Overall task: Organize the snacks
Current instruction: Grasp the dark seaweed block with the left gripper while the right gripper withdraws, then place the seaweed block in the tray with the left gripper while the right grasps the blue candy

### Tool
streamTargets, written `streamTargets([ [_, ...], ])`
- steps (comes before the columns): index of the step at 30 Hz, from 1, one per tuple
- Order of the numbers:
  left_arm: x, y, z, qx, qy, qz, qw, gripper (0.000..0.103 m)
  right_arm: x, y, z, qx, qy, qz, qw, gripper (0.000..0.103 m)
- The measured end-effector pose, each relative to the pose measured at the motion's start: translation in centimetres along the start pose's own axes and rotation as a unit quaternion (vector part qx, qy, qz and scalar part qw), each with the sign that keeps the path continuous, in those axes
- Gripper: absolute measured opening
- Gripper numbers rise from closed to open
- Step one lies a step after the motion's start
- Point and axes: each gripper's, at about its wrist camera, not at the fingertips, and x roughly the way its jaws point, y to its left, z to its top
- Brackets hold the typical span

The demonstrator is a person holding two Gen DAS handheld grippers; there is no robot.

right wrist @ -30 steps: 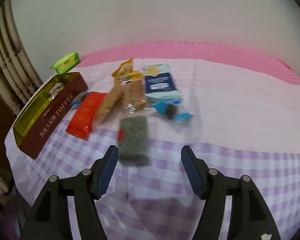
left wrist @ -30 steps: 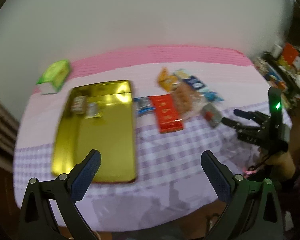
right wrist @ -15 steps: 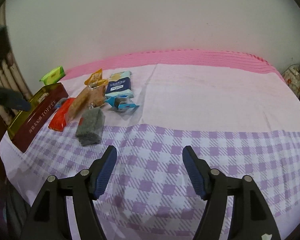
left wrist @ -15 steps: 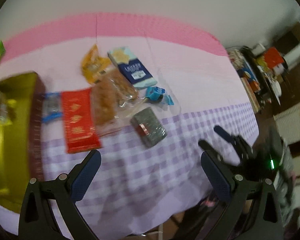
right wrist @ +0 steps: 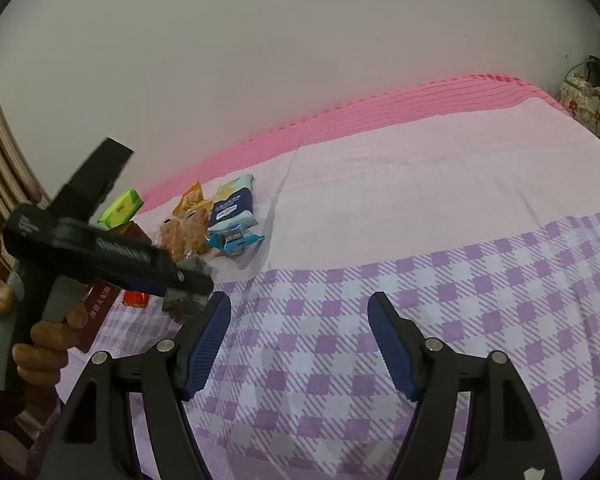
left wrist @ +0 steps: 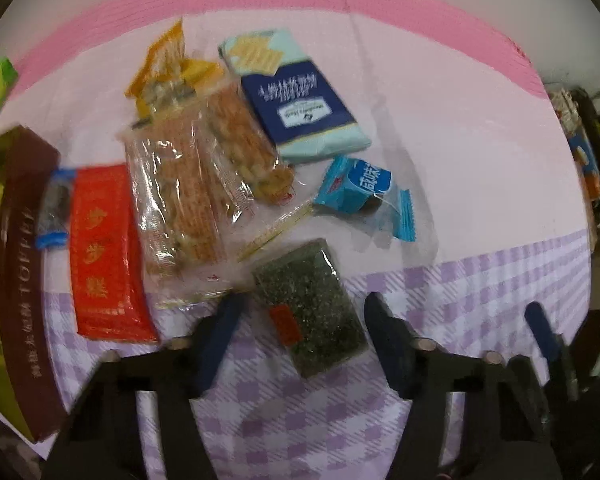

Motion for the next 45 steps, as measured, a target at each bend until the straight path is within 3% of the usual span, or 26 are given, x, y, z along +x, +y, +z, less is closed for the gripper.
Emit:
streamTargets([
  [2,-0.1,-0.3,-0.6,0.011,0.003,-0.001,0.9999,0.036,-0.2,-0.1,0.0,0.001,-0.002,0.001,1.0,0.072],
  [9,-4.6,1.2,-5.8,0.02,-0.022,-0.063,0.9976,0.036,-0.5,-0.3,0.4,0.013,0.003,0.007,1.0,0.074],
  [11,-5.9,2.0,-7.0,0.025,-0.032,-0.062,0.9972,0.036,-0.5,0.4,1.0,0.0,0.016,0.021,1.0,0.074],
  [15,-8.0,4.3,-8.7,0.017,-0.032,-0.069,0.997,0.036,1.6,3.9,3.0,-0.091,0.049,0.038,0.994,0.074],
  [17,-8.7,5.5,-9.1,0.008,-0.033,-0.072,0.9968,0.036,4.5,6.1,4.7,-0.163,0.07,0.058,0.982,0.074],
  [26,-10.8,7.8,-10.1,-0.002,-0.052,-0.071,0.9961,0.036,11.3,8.0,5.9,-0.243,0.125,0.054,0.961,0.067],
  [29,-11.0,8.0,-9.9,-0.003,-0.054,-0.074,0.9958,0.036,12.8,8.6,5.5,-0.269,0.134,0.045,0.953,0.062],
  [32,-11.2,8.1,-9.8,-0.002,-0.056,-0.074,0.9957,0.036,14.3,8.9,5.3,-0.283,0.149,0.045,0.947,0.048],
  [33,-11.2,8.1,-9.8,-0.002,-0.057,-0.073,0.9957,0.036,14.4,9.0,5.4,-0.286,0.146,0.045,0.946,0.037],
  [34,-11.2,8.0,-9.9,-0.002,-0.058,-0.072,0.9957,0.036,14.4,8.9,5.7,-0.281,0.148,0.046,0.947,0.028],
  [38,-11.3,8.1,-9.9,-0.003,-0.063,-0.074,0.9952,0.036,13.3,8.6,5.6,-0.264,0.144,0.038,0.953,0.027],
  [41,-11.6,8.2,-10.3,-0.003,-0.067,-0.074,0.995,0.036,10.4,7.8,5.0,-0.227,0.114,0.038,0.966,0.027],
  [45,-11.8,8.4,-10.8,-0.001,-0.07,-0.072,0.9949,0.036,7.9,6.2,4.2,-0.182,0.076,0.002,0.98,0.027],
])
